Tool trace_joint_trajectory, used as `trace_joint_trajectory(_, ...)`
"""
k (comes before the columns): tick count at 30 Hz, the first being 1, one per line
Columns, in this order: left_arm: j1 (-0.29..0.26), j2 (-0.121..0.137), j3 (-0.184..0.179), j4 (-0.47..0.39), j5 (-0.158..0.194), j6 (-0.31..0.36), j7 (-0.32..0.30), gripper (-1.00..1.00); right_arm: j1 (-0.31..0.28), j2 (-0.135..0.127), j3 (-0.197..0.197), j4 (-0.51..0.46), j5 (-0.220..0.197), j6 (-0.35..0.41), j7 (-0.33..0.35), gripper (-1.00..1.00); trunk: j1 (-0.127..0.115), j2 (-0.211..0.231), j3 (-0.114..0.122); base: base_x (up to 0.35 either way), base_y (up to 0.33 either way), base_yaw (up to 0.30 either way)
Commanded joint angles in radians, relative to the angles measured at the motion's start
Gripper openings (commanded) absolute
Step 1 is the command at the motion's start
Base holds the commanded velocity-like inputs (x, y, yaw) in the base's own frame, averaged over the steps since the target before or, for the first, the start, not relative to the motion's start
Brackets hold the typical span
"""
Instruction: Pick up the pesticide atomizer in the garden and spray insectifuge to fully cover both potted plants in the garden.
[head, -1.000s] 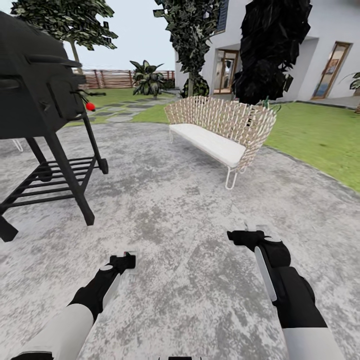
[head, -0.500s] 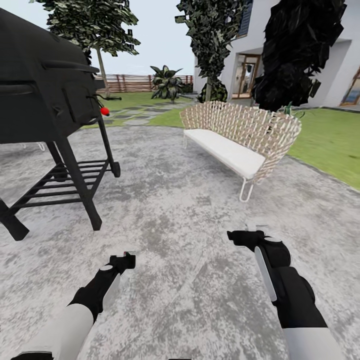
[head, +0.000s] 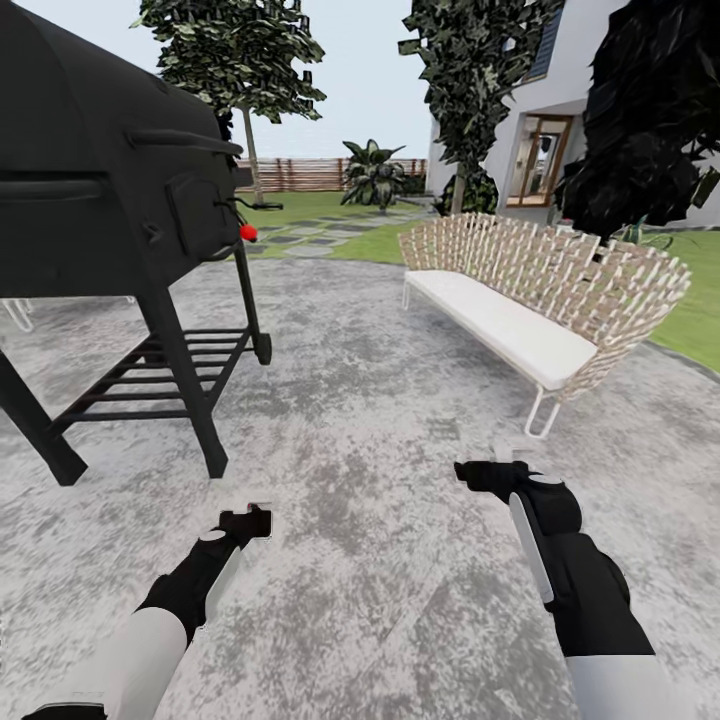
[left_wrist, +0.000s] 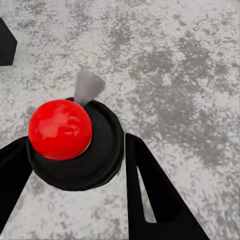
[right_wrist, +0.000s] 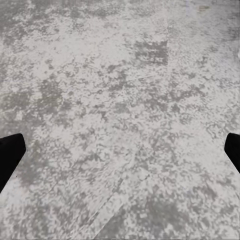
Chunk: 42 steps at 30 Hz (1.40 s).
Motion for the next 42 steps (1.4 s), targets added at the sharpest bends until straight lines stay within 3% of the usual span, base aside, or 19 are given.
trace_joint_trajectory(1,0.0,0.0,0.0,-0.002,0.001,0.005,0.001,-1.0,0.0,0.0,0.0,-0.001,0.001,0.005,0.0,1.0,0.0,0.0,0.0,0.347,0.0,0.219)
trace_joint_trajectory(11,0.0,0.0,0.0,-0.002,0.0,0.006,0.001,-1.0,0.0,0.0,0.0,-0.001,0.0,0.005,0.0,1.0,0.0,0.0,0.01,0.347,-0.041,0.171)
trace_joint_trajectory(42,0.0,0.001,0.001,-0.002,0.001,0.006,0.001,-1.0,0.0,0.003,0.001,-0.001,0.001,0.005,0.003,1.0,0.0,0.0,0.011,0.333,-0.168,0.002)
